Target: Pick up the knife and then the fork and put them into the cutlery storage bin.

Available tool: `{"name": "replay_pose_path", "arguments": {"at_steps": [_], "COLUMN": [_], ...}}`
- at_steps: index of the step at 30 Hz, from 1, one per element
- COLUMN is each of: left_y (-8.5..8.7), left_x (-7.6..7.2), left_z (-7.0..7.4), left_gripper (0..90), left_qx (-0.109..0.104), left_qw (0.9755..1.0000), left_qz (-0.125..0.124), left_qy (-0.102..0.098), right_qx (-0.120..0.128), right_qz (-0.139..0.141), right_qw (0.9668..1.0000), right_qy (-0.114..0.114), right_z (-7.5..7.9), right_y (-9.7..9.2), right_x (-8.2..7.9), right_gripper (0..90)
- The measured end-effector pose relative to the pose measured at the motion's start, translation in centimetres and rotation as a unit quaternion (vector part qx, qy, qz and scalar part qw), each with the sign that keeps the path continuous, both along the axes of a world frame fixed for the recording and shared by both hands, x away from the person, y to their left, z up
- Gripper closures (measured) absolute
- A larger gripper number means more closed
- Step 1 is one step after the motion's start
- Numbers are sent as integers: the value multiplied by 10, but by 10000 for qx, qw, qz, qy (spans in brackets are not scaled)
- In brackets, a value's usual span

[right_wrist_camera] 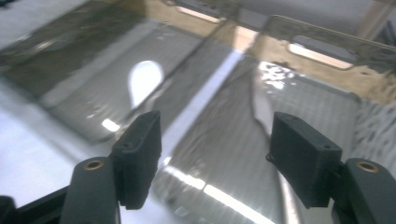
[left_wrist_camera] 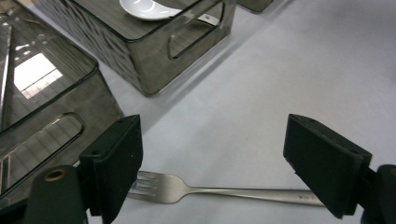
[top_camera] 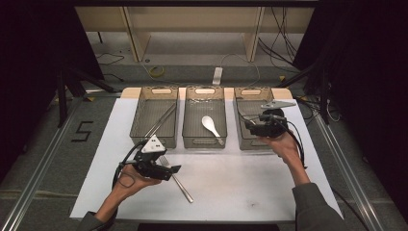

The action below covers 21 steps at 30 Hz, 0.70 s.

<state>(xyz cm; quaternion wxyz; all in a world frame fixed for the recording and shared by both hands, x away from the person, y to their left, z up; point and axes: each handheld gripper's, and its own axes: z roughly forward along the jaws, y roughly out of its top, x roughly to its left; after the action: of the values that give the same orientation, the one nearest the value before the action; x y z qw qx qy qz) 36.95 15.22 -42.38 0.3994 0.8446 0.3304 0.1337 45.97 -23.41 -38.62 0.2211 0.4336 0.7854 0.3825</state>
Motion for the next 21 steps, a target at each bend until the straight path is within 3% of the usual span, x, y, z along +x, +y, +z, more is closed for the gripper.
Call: {"name": "replay_pose_path", "arguments": {"at_steps": [8, 11, 16, 21], "left_y": [7, 11, 14, 11], "left_x": [9, 14, 23, 26], "left_z": [-1, -1, -5, -8], "left_gripper": [232, 257, 356, 488], "left_qx": [38, 31, 78, 282], "left_qw": [9997, 9994, 9990, 9990], "left_qz": [239, 329, 411, 306], "left_qy": [-88, -109, -123, -168], "right_qx": [281, 274, 373, 440], "right_qz": [406, 477, 610, 676], "right_qw": [9987, 9983, 9972, 9965], "right_qy": [-156, -194, -204, -198], "right_z": [-3, -6, -12, -18], "right_y": [-1, -1, -2, -1], "right_x": [-49, -64, -85, -98], "right_gripper": [324, 320, 319, 317]}}
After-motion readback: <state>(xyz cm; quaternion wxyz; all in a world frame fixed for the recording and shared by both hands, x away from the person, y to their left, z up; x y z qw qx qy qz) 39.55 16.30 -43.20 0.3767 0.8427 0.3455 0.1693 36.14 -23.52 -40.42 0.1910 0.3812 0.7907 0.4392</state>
